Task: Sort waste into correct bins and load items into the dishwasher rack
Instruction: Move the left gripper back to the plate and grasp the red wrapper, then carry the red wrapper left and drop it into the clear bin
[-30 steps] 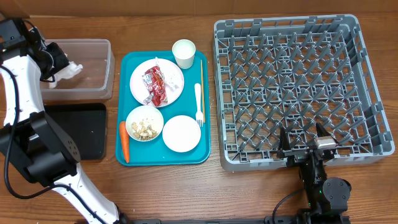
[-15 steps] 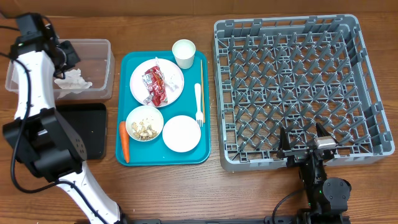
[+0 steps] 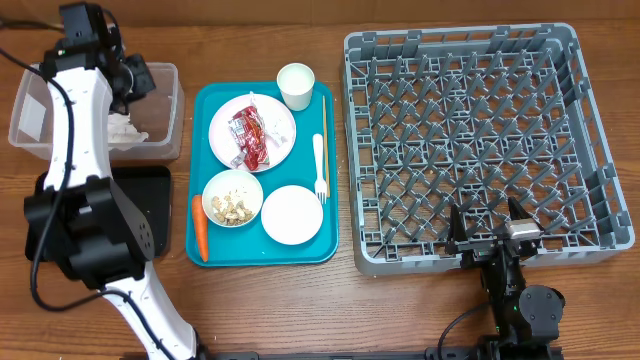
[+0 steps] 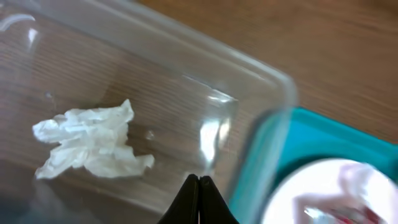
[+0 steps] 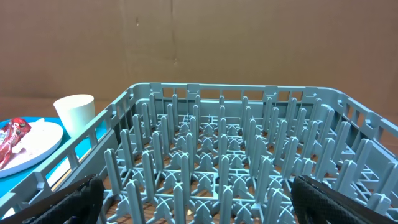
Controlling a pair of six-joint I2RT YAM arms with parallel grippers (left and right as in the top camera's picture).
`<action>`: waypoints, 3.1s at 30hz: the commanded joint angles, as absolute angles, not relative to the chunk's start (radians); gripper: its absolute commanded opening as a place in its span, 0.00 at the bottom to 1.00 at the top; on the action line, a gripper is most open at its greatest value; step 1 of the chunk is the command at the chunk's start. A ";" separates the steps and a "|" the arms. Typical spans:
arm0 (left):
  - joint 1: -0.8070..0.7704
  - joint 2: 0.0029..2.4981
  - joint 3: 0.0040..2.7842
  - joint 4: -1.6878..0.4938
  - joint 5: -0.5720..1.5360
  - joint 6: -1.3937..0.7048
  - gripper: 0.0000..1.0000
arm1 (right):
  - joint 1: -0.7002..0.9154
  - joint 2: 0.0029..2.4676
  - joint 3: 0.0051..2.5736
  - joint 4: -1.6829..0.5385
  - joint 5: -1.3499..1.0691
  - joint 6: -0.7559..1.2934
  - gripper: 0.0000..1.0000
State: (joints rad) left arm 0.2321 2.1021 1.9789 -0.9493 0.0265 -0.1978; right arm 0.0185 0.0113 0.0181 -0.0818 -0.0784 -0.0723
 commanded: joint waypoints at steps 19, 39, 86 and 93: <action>-0.319 2.180 1.937 -1.291 -0.037 -0.337 0.51 | 0.014 0.003 0.008 -0.077 -0.081 -0.076 1.00; -0.248 2.198 1.892 -1.193 -0.090 -0.253 0.70 | 0.014 0.003 0.008 -0.077 -0.080 -0.076 1.00; -0.247 2.197 1.986 -1.209 -0.225 -0.263 0.04 | 0.014 0.003 0.008 -0.077 -0.080 -0.076 1.00; -0.226 2.197 2.231 -1.334 -0.301 -0.258 0.04 | 0.014 0.003 0.008 -0.077 -0.080 -0.076 1.00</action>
State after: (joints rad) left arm -0.2462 2.2097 2.1502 -1.3094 -0.2379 -0.2592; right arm 0.0185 0.0113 0.0181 -0.0822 -0.0780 -0.0715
